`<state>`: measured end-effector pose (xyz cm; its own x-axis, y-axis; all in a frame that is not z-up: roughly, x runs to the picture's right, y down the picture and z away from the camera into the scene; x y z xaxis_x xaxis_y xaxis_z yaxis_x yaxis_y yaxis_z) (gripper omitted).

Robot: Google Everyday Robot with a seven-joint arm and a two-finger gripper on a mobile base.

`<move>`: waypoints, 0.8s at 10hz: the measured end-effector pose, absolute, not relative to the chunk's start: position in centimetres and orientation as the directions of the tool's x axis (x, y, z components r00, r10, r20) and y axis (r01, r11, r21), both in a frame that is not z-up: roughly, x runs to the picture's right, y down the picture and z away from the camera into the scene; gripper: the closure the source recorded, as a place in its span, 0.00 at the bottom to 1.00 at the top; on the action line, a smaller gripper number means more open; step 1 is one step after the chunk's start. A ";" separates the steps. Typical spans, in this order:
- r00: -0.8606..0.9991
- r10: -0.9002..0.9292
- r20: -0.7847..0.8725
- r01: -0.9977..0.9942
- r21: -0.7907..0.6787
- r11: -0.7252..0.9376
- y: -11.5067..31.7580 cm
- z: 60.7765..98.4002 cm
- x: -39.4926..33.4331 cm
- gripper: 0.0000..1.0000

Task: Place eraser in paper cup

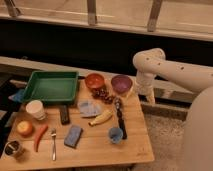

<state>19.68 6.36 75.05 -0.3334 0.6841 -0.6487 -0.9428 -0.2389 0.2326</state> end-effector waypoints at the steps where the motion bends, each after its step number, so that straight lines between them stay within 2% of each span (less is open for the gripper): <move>1: -0.305 0.705 -0.640 -0.952 0.216 -0.216 5.6 74.8 19.4 0.20; 3: -0.246 0.728 -0.640 -0.969 0.177 -0.172 4.3 74.8 16.9 0.20; 8: -0.050 0.786 -0.616 -0.999 0.027 -0.043 0.6 75.0 5.4 0.20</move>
<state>5.42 0.56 75.01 -0.0503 0.7862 -0.6160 -0.9987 -0.0426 0.0272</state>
